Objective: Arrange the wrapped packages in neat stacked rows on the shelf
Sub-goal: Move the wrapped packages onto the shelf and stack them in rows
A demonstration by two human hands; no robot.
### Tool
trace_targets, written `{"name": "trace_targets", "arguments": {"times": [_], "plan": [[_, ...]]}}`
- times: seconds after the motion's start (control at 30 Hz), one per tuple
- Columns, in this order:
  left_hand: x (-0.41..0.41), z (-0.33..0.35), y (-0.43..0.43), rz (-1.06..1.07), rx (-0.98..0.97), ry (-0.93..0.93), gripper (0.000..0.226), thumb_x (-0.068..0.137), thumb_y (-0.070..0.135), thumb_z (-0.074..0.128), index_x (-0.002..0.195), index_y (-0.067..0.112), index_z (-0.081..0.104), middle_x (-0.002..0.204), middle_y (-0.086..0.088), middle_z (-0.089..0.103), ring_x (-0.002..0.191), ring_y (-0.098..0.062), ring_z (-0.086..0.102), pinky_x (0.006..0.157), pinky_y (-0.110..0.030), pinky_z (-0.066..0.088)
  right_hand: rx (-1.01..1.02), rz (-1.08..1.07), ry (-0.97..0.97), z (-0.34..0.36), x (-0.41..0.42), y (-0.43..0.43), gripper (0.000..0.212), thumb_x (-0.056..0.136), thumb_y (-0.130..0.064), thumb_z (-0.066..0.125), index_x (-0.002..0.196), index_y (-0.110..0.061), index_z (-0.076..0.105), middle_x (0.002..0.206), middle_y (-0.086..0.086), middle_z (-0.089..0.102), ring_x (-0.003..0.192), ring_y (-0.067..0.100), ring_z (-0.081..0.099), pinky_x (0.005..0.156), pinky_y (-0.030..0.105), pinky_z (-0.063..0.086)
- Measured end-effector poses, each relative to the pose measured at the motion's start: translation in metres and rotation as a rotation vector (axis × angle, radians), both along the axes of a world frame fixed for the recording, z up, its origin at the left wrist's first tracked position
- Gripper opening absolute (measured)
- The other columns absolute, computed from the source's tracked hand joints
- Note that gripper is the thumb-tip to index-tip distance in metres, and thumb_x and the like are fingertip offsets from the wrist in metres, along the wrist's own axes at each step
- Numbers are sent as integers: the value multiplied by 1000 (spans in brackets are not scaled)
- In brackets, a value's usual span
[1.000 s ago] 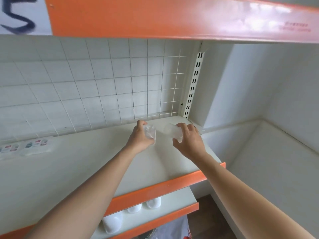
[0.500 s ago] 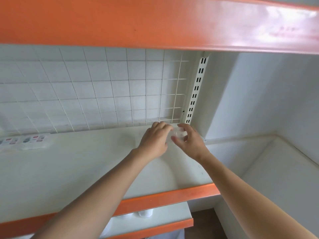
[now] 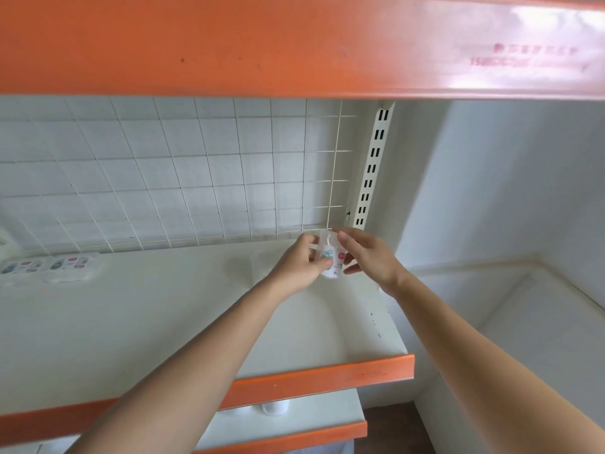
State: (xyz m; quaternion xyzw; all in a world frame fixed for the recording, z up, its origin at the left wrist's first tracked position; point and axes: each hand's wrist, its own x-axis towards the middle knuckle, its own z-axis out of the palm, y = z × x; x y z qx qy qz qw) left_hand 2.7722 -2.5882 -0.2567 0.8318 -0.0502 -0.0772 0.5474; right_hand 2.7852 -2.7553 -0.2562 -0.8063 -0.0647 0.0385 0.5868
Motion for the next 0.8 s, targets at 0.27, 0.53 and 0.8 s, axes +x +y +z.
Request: {"name": "trace_targets", "arguments": {"times": [0.27,0.53,0.8], "plan": [[-4,-4,0,-34,26,44,52,65,39,75,113,27,57,109,8,67,101,-10,63,95,-37,50,18,-34,-28,-4,13,7,25,86,-39,70,96,-20,57,95,15,66,83,23,68,75,42,60],[5,-18,-8,97,75,-8,75,80,19,74,144,22,34,128,4,54,114,-18,56,92,-28,43,-127,-78,-45,-16,18,-1,37,73,-25,82,103,-29,61,105,1,64,88,15,63,76,30,54],[11,-22,-14,-89,335,-92,71,95,5,44,155,26,11,157,0,22,137,-19,36,90,-20,33,-347,-193,-221,-41,31,3,37,78,-15,76,106,-25,54,112,-1,53,89,4,55,68,7,39]]}}
